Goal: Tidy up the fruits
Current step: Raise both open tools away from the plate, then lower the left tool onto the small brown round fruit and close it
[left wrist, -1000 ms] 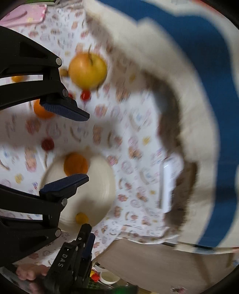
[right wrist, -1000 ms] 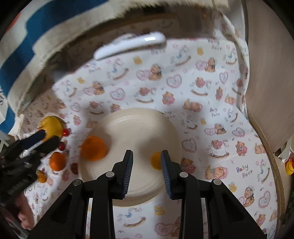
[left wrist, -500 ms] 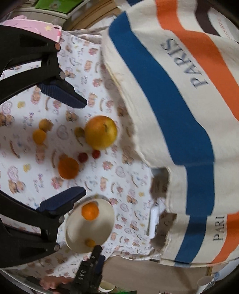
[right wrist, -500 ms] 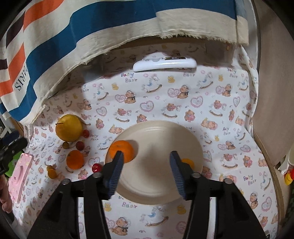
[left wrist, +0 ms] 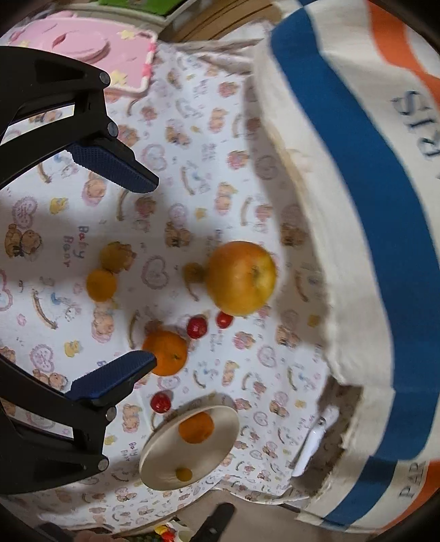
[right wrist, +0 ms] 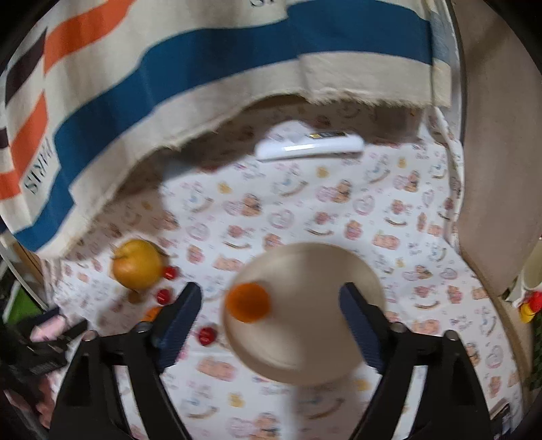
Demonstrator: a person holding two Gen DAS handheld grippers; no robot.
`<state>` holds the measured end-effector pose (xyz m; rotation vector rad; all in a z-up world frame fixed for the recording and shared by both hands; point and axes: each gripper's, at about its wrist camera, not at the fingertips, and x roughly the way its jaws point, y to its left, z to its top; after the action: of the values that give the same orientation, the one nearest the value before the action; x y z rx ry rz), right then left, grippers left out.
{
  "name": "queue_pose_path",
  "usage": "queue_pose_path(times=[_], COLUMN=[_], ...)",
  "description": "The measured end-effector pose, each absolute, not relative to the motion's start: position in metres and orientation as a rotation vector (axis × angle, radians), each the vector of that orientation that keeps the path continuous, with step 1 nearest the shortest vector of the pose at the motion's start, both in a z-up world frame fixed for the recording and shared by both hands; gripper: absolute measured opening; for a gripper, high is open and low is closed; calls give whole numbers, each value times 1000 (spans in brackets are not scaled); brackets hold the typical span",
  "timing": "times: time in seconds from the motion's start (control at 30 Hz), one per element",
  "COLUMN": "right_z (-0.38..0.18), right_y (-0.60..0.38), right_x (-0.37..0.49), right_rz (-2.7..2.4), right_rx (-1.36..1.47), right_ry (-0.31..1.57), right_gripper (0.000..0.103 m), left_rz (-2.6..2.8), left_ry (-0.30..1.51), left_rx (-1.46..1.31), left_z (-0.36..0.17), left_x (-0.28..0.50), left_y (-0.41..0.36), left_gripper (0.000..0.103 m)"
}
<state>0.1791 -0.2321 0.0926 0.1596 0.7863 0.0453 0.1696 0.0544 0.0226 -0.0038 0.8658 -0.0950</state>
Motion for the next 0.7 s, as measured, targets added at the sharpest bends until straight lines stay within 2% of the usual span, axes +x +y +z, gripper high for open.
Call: queue_pose_path(times=[0.37, 0.5, 0.57, 0.67, 0.7], right_z=[75, 60, 54, 49, 49], right_y=[-179, -177, -178, -176, -176], right_x=[174, 177, 179, 179, 179], right_rz=[117, 124, 131, 135, 135], right_rx=[91, 72, 78, 74, 70], right_ry=[737, 771, 793, 804, 804], right_gripper=[87, 87, 87, 87, 87], left_rz=[-94, -101, -111, -122, -119], left_ry=[985, 998, 1003, 1033, 1038], left_rx=[-48, -54, -58, -86, -87], left_z=[-4, -9, -12, -18, -20], left_x=[185, 188, 190, 193, 193], left_y=[68, 68, 68, 71, 71], left_gripper=[94, 91, 67, 47, 45])
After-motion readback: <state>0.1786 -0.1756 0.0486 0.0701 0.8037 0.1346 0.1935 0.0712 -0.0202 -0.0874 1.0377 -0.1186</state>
